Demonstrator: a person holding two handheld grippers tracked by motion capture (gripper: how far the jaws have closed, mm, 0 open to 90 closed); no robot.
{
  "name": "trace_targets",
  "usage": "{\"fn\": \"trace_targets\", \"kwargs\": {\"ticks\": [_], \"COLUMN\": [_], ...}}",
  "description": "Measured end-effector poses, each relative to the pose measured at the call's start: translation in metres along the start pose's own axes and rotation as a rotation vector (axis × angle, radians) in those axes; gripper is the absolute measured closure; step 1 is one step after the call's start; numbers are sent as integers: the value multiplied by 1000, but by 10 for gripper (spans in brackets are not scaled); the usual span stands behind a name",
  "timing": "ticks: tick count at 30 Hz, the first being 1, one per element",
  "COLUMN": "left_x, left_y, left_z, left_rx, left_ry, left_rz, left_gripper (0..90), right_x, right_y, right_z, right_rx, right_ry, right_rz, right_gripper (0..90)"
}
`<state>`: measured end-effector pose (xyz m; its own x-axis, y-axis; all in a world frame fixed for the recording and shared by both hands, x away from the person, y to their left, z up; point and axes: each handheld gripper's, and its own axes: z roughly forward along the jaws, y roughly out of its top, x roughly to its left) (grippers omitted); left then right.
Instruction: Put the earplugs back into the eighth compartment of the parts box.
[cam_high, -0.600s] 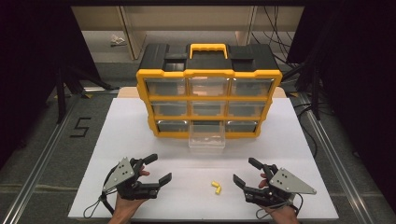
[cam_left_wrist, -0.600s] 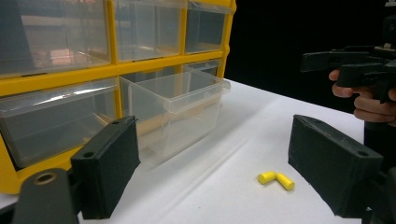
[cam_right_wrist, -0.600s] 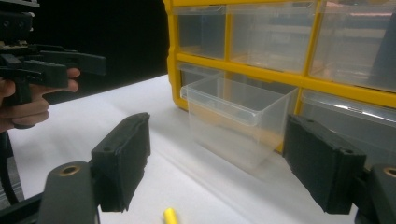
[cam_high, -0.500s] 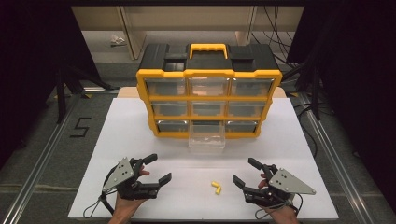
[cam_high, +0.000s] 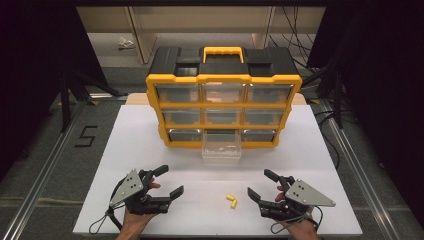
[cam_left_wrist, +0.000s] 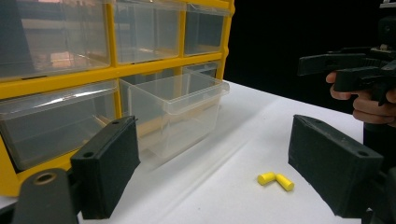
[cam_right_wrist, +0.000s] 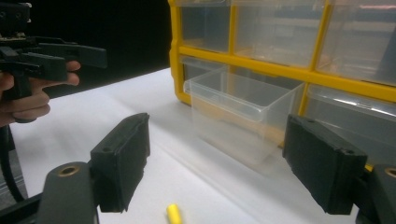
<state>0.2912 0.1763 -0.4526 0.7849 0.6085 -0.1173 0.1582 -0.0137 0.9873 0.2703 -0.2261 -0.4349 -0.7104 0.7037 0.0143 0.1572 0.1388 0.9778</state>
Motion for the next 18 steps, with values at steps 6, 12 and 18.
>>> {"fn": "trace_targets", "kwargs": {"ticks": [6, 12, 18], "left_x": [0, -1, -1], "left_y": [0, -1, -1], "left_z": [0, 1, 1], "left_rx": [-1, 7, 10], "left_ry": [5, 5, 8], "left_rz": [2, 9, 12], "left_gripper": [159, 159, 159], "right_x": [2, 1, 6], "right_y": [1, 1, 1], "right_z": [11, 22, 36], "right_rx": [69, 166, 284], "right_ry": [28, 81, 93], "right_rz": [-4, -8, -64], "right_gripper": [240, 233, 250]}}
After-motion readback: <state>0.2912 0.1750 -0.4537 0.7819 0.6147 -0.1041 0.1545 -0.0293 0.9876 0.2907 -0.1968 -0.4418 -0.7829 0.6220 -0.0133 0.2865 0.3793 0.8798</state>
